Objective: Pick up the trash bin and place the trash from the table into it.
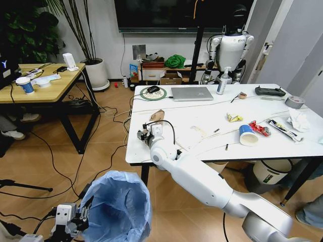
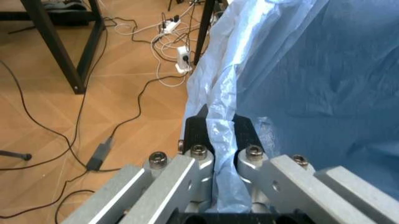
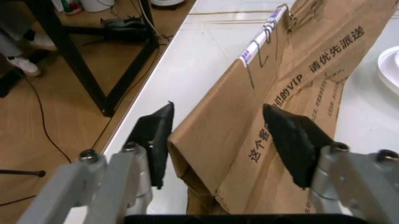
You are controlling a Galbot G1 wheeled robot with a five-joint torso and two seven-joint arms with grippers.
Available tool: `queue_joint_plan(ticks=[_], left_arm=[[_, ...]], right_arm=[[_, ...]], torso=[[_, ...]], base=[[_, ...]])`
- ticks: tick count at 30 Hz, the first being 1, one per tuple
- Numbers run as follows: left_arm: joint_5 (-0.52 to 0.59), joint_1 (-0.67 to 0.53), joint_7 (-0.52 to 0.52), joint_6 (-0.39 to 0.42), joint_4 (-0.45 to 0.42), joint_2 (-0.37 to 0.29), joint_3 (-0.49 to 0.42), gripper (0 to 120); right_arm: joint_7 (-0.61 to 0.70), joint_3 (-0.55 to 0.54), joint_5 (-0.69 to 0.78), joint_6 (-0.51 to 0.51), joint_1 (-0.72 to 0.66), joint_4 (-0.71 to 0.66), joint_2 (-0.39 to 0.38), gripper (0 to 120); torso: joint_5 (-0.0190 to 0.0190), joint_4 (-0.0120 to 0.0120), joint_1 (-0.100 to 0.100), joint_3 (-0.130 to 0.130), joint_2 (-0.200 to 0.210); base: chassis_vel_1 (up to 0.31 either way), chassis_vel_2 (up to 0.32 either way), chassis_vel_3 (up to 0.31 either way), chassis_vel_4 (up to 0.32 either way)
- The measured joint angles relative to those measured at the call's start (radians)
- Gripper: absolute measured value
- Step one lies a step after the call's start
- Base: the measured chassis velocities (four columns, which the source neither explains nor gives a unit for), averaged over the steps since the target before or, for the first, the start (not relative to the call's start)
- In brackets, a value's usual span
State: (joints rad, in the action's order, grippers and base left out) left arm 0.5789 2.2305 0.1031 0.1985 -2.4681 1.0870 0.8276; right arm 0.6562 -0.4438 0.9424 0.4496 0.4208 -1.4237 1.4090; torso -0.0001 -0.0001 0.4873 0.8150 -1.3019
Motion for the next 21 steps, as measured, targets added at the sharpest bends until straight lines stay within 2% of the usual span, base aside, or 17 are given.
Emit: queue_joint_plan(ticks=[2, 4, 8, 9, 14, 19, 21], left_arm=[[0.001, -0.001, 0.000, 0.000, 0.001, 0.002, 0.000, 0], [0.001, -0.002, 0.001, 0.000, 0.001, 0.002, 0.000, 0], [0.004, -0.009, 0.002, 0.000, 0.008, 0.002, -0.002, 0], [0.004, -0.009, 0.002, 0.000, 0.008, 0.002, -0.002, 0], [0.009, -0.019, 0.005, 0.002, 0.013, 0.000, -0.009, 0], [0.012, -0.031, 0.011, 0.005, 0.016, 0.000, -0.027, 0], [0.025, -0.045, 0.026, 0.012, 0.016, -0.002, -0.043, 0]], right_arm=[[-0.002, 0.000, 0.000, 0.000, -0.001, 0.001, -0.003, 41], [-0.002, 0.000, 0.000, -0.001, -0.001, 0.001, -0.005, 38], [-0.012, 0.000, -0.013, -0.002, 0.000, 0.000, -0.018, 20], [-0.012, 0.000, -0.013, -0.002, 0.000, 0.000, -0.018, 20], [-0.021, 0.001, -0.013, -0.009, -0.001, -0.007, -0.029, 0], [-0.042, 0.025, -0.012, -0.029, -0.003, -0.045, -0.052, 0], [-0.050, 0.043, 0.005, -0.035, -0.016, -0.122, -0.097, 0]], torso=[[0.0000, 0.0000, 0.000, 0.000, 0.000], [0.0000, 0.0000, 0.000, 0.000, 0.000], [0.0001, -0.0001, 0.000, 0.000, 0.000], [0.0001, -0.0001, 0.000, 0.000, 0.000], [0.0001, 0.0000, 0.000, 0.000, 0.000], [0.0002, 0.0002, 0.000, 0.000, 0.000], [0.0003, 0.0003, 0.000, 0.000, 0.000]], base=[[0.000, 0.000, 0.000, 0.000], [0.000, 0.000, 0.000, 0.000], [0.000, 0.000, 0.000, 0.000], [0.000, 0.000, 0.000, 0.000], [0.000, 0.000, 0.000, 0.000], [0.000, 0.000, 0.000, 0.000], [0.000, 0.000, 0.000, 0.000]])
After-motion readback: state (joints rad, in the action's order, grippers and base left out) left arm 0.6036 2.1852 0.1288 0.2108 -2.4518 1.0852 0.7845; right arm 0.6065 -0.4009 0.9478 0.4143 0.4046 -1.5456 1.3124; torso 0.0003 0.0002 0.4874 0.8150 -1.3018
